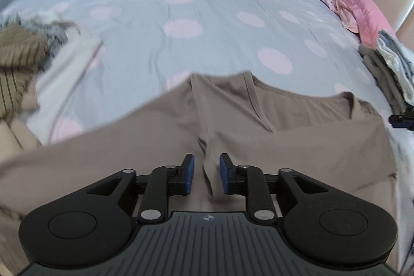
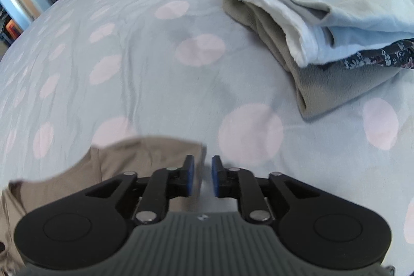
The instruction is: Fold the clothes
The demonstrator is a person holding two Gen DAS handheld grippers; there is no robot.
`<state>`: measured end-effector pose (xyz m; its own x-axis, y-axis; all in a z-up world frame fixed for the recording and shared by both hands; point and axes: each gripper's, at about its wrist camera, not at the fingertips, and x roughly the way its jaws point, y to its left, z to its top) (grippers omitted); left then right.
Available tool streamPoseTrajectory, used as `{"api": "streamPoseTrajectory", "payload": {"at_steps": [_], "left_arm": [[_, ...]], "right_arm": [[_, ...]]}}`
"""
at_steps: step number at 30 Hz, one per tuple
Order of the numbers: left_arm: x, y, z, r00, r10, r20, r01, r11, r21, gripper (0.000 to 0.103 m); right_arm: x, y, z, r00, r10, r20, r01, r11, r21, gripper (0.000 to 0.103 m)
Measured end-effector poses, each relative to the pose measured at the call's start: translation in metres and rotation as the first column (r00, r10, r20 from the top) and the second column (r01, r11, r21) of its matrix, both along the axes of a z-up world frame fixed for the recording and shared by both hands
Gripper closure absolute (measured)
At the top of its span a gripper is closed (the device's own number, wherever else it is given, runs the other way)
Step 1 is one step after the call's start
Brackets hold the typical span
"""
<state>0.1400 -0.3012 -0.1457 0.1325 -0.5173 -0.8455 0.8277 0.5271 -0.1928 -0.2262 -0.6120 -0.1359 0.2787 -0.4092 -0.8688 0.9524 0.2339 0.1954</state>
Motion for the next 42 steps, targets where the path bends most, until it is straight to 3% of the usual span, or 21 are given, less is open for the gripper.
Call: {"api": "streamPoseTrajectory", "payload": {"at_steps": [7,11,18,21,23,26,31,37,42], "left_arm": [[-0.011,-0.005,-0.012,0.999,-0.04,-0.02,0.041,0.998,0.039,0.079],[-0.015,-0.005,-0.013,0.998,-0.059,0.004,0.059,0.997,0.056,0.102],[-0.014,-0.002,-0.009,0.998,-0.054,0.025,0.051,0.995,0.089,0.102],[-0.013,-0.001,-0.007,0.998,-0.051,0.035,0.048,0.994,0.102,0.099],[-0.013,0.001,-0.002,0.998,-0.047,0.05,0.041,0.994,0.102,0.087],[-0.013,0.009,0.015,0.995,-0.031,0.095,0.024,0.997,0.079,0.082],[-0.002,0.034,0.039,0.989,0.059,0.134,-0.066,0.996,0.051,0.066],[0.007,0.073,0.053,0.969,0.162,0.188,-0.18,0.98,0.084,0.065],[-0.004,0.1,0.047,0.962,0.179,0.204,-0.211,0.966,0.148,0.063]], "right_arm": [[-0.009,0.034,0.002,0.998,0.042,0.038,-0.045,0.994,0.101,0.077],[-0.008,0.055,-0.002,0.995,0.084,0.053,-0.091,0.981,0.17,0.074],[0.008,0.075,-0.025,0.979,0.181,-0.098,-0.163,0.972,0.168,0.078],[0.009,0.077,-0.023,0.977,0.18,-0.116,-0.16,0.974,0.16,0.078],[0.009,0.078,-0.019,0.977,0.173,-0.124,-0.153,0.976,0.154,0.076],[0.009,0.083,-0.01,0.974,0.172,-0.146,-0.153,0.979,0.135,0.074],[0.01,0.093,0.002,0.968,0.185,-0.17,-0.168,0.979,0.112,0.073],[0.022,0.117,0.011,0.954,0.245,-0.174,-0.232,0.968,0.094,0.071],[0.03,0.137,0.021,0.944,0.287,-0.162,-0.276,0.957,0.088,0.068]]}}
